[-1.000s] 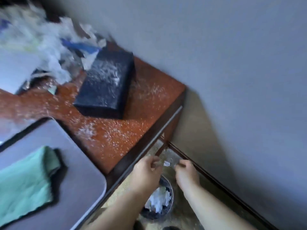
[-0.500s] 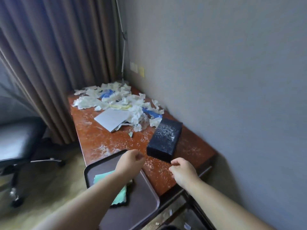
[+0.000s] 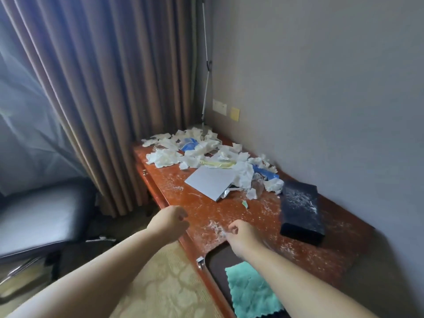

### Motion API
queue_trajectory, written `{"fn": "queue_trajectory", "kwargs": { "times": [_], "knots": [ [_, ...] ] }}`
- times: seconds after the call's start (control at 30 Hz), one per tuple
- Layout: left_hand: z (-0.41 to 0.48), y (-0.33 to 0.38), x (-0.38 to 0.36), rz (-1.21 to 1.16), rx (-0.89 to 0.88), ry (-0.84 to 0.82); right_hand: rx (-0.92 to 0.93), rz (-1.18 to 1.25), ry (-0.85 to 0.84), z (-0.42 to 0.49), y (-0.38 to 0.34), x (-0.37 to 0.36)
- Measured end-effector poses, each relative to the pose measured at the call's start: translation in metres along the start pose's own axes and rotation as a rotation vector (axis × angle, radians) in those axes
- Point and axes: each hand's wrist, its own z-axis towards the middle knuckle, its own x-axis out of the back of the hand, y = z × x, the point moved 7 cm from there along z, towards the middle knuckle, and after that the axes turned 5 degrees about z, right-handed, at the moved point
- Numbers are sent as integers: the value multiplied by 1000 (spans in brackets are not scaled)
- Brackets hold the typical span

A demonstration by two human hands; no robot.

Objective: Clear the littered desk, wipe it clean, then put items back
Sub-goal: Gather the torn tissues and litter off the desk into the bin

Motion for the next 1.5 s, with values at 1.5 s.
{"fn": "queue_trajectory", "kwargs": {
  "times": [1.5],
  "knots": [
    [445, 73, -83, 201, -458, -209, -676, 73, 461, 283, 45, 4]
  ]
}}
